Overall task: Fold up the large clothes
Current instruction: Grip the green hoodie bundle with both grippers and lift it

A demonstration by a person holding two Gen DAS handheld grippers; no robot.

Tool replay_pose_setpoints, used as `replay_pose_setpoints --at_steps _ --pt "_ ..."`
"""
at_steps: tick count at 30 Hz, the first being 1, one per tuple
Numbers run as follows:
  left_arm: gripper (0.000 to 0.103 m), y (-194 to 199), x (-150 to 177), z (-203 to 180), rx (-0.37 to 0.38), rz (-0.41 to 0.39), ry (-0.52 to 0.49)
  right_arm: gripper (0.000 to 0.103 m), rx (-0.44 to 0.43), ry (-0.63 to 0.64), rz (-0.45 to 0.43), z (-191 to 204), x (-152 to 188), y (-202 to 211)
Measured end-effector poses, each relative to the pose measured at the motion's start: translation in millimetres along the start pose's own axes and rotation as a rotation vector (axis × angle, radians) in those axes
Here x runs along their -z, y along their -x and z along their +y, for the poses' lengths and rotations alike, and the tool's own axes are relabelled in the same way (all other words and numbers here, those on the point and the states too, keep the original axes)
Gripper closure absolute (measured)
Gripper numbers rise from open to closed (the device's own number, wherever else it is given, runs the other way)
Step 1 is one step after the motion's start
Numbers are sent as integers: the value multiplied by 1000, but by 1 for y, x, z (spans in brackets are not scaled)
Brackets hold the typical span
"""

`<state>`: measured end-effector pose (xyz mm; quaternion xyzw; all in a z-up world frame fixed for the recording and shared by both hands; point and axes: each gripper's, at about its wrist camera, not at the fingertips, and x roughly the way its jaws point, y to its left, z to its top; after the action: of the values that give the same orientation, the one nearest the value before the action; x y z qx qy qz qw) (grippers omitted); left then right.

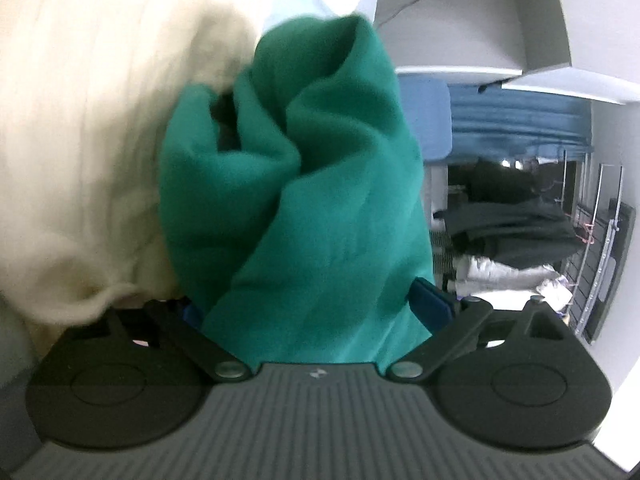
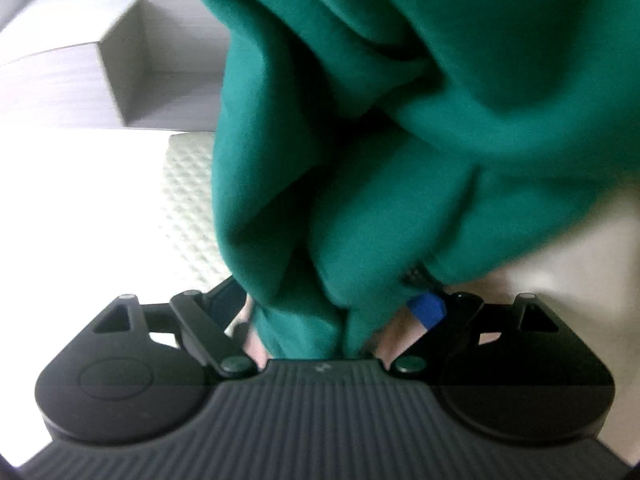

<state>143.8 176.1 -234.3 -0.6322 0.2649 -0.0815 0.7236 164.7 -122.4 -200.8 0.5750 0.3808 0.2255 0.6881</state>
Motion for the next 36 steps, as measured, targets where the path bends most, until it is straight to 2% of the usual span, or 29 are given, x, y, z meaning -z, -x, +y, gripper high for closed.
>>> replay_pose_setpoints --at_steps 1,4,6,8,11,15,18,21,23,26,28,33,36 --pt "6 -2 -2 -2 -15 -5 -12 14 19 0 -2 1 3 6" --pt "20 -6 -9 -5 -50 -28 -33 14 75 4 -42 8 6 30" --pt "33 -11 -14 -12 -72 -32 -81 14 92 33 -83 16 3 50" --pt "40 -13 -15 -20 -64 -37 -122 14 99 49 -160 22 -3 72" --pt "45 -16 -17 -25 -77 -36 -151 15 139 10 -302 21 -15 103" --pt "46 -12 -17 -20 -70 -29 -144 14 240 -54 -417 13 -29 121" --pt "46 -12 -18 -19 -65 -26 -139 15 296 -21 -417 19 -38 110" --pt "46 -16 -20 -23 -62 -23 -139 10 386 24 -465 26 -40 103" --pt "46 -15 -20 -22 -60 -21 -133 9 374 -2 -472 20 -41 106" --pt "45 -17 -21 -22 -58 -23 -125 6 382 45 -482 13 -46 109" --pt "45 -17 -20 -21 -56 -23 -123 0 357 17 -491 -1 -60 114" --pt "45 -19 -21 -18 -52 -20 -121 0 301 -8 -489 -12 -88 100" --pt "45 -21 -21 -19 -51 -21 -134 0 276 -5 -453 -15 -106 88"
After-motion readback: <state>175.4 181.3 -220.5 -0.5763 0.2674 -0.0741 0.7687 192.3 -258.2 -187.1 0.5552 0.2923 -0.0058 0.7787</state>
